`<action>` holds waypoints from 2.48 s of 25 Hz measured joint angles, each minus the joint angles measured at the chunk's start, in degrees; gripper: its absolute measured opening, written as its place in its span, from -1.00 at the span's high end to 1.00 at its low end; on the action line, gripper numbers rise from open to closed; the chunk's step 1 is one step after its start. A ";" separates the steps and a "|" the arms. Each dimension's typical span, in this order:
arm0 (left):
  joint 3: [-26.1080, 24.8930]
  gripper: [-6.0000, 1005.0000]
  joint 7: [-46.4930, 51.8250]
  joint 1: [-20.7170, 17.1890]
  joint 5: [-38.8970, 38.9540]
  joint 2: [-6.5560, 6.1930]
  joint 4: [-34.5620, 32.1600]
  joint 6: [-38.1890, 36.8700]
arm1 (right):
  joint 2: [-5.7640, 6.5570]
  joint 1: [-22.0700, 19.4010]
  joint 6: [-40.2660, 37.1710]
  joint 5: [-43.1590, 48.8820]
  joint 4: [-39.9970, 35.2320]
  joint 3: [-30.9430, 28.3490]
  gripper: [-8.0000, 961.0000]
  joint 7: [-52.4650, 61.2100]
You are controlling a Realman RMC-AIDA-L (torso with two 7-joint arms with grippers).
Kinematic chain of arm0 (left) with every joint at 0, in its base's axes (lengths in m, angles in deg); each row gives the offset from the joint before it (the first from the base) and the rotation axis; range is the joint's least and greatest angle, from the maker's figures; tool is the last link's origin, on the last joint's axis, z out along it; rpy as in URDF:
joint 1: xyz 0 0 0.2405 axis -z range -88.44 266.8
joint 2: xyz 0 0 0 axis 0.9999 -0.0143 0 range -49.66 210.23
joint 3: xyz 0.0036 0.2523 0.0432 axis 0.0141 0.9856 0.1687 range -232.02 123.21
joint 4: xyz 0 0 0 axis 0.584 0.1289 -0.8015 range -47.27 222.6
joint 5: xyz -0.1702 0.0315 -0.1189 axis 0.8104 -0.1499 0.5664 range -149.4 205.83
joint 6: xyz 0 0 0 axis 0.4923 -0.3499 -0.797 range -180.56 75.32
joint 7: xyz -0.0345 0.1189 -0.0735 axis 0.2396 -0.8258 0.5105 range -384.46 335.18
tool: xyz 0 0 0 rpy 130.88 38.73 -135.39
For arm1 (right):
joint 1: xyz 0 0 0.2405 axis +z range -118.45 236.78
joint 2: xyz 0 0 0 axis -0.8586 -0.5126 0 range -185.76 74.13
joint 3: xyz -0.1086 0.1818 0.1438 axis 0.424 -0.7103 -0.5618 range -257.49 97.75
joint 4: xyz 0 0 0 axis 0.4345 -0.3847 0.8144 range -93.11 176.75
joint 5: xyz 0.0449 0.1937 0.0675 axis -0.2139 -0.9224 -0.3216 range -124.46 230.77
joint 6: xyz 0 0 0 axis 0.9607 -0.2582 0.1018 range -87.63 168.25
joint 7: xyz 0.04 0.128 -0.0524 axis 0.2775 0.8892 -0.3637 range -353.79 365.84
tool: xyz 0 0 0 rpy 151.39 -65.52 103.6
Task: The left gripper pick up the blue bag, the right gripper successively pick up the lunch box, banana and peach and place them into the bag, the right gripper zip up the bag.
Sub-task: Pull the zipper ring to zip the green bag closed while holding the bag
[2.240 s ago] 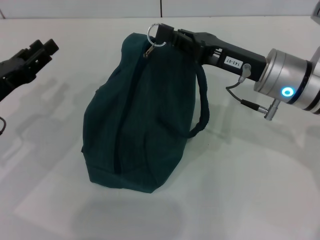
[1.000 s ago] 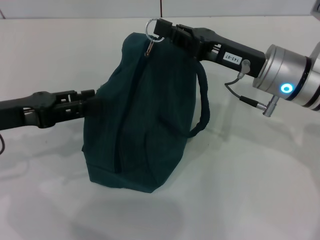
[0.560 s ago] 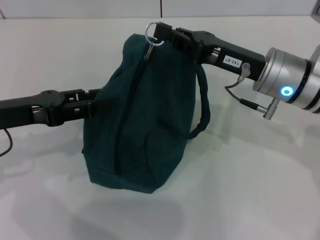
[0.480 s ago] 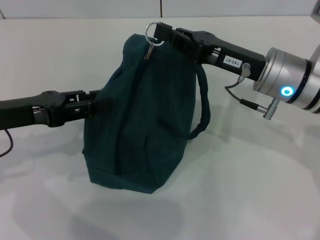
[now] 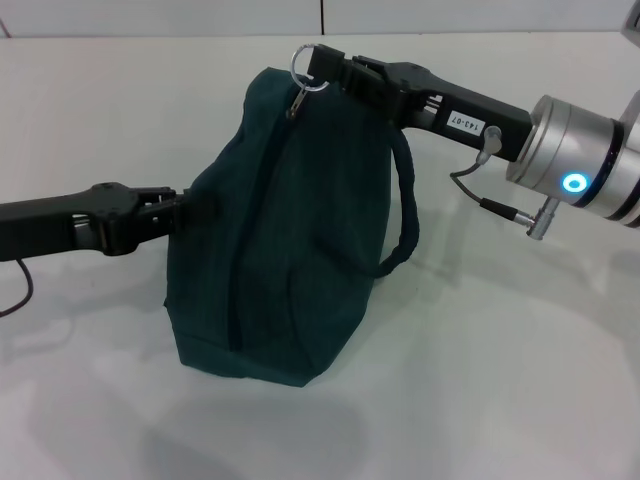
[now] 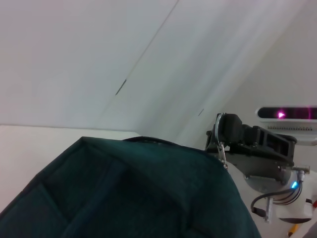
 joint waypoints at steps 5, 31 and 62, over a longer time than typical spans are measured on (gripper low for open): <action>0.02 0.68 -1.12 0.53 0.19 0.07 1.22 -0.05 | 0.00 -0.34 0.00 -0.24 0.01 -0.21 0.86 0.22; 2.92 0.86 -8.05 -0.27 0.30 0.55 2.21 -3.32 | 0.00 -2.11 4.00 -7.31 3.78 -0.32 0.85 3.40; -3.37 -0.08 3.54 5.26 7.70 -2.04 9.61 9.19 | 0.21 -5.24 -1.33 -6.79 3.74 -0.34 0.84 1.32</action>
